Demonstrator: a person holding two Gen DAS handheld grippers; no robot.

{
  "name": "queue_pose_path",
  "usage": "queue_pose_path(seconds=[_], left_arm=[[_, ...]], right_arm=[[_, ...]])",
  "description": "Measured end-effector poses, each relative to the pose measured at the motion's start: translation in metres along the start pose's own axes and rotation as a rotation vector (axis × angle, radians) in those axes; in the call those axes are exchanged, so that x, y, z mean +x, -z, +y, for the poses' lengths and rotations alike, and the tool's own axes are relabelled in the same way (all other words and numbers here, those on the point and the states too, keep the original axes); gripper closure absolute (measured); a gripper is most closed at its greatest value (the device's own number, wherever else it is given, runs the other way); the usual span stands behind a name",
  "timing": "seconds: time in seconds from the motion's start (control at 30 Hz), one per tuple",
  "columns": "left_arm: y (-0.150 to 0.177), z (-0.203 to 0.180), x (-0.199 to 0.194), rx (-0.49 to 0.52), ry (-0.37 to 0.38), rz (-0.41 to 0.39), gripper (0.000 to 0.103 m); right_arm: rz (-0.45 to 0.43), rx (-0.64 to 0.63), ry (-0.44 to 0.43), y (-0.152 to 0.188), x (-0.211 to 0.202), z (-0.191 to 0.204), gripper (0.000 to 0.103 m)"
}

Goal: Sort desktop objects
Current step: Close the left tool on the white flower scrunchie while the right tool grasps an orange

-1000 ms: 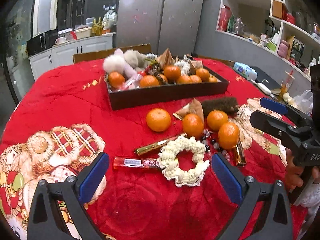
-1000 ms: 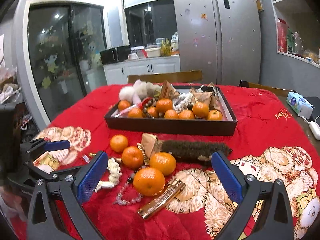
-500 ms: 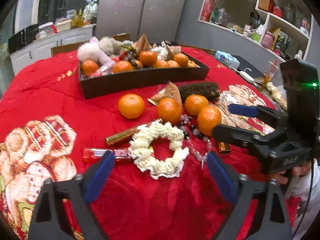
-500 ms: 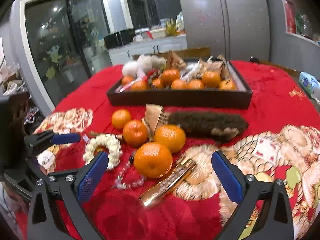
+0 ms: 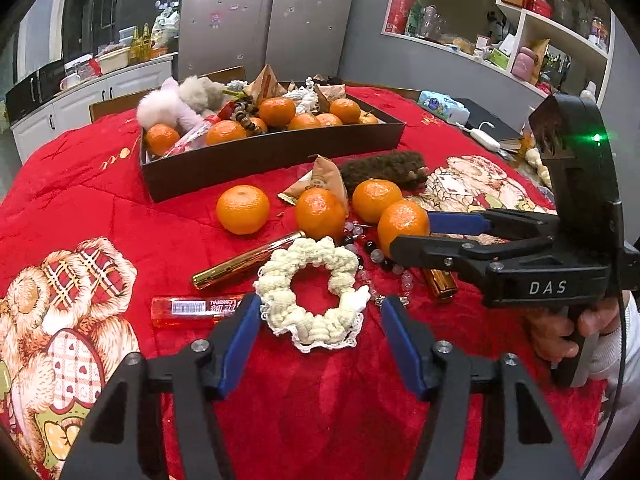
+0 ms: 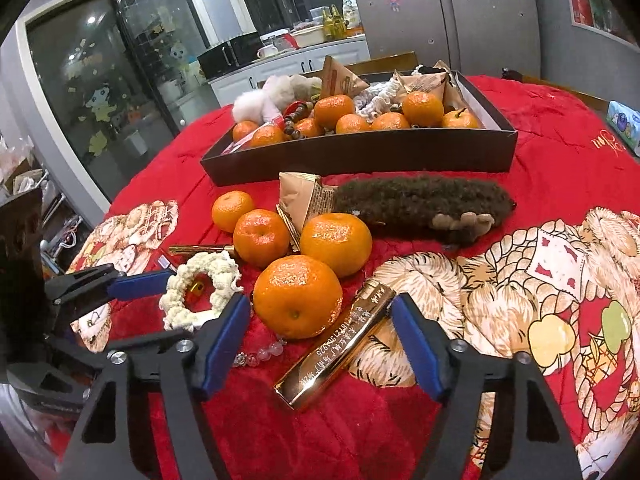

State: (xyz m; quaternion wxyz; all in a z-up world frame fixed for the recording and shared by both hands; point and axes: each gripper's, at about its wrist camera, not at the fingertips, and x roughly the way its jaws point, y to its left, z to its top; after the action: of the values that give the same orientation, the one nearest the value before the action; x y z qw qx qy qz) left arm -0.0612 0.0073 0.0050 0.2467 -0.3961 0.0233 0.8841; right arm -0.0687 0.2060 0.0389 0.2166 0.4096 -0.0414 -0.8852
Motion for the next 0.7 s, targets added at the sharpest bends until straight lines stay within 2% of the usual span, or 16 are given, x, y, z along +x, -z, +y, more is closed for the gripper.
queue_pose_path(seconds=[0.03, 0.13, 0.2, 0.23, 0.27, 0.37, 0.47, 0.57, 0.7], left_arm=[[0.0, -0.001, 0.0, 0.004, -0.005, 0.0, 0.04], [0.001, 0.0, 0.001, -0.002, 0.006, 0.007, 0.066], [0.001, 0.002, 0.001, -0.013, 0.021, 0.008, 0.072], [0.001, 0.002, 0.001, -0.016, 0.024, 0.007, 0.081], [0.001, 0.003, 0.001, -0.019, 0.043, 0.012, 0.085], [0.002, 0.001, 0.002, -0.011, 0.051, 0.014, 0.086], [0.003, -0.002, 0.001, -0.001, 0.048, 0.011, 0.088], [0.003, -0.003, 0.0, 0.002, 0.044, 0.007, 0.088], [0.004, -0.003, -0.002, 0.001, 0.043, 0.003, 0.088]], right_arm=[[0.0, 0.0, -0.002, 0.0, 0.0, 0.0, 0.034], [-0.004, 0.003, -0.01, 0.0, -0.001, -0.001, 0.036], [-0.009, -0.001, -0.013, 0.0, -0.001, 0.0, 0.038], [-0.013, -0.004, -0.016, 0.0, -0.002, 0.0, 0.039], [-0.018, -0.007, -0.019, 0.0, -0.003, 0.001, 0.04], [-0.032, -0.022, -0.017, 0.0, -0.006, 0.004, 0.045], [-0.054, -0.05, -0.029, 0.001, -0.009, 0.009, 0.063], [-0.041, -0.087, -0.008, 0.001, -0.006, 0.016, 0.063], [-0.04, -0.061, -0.03, 0.001, -0.007, 0.011, 0.064]])
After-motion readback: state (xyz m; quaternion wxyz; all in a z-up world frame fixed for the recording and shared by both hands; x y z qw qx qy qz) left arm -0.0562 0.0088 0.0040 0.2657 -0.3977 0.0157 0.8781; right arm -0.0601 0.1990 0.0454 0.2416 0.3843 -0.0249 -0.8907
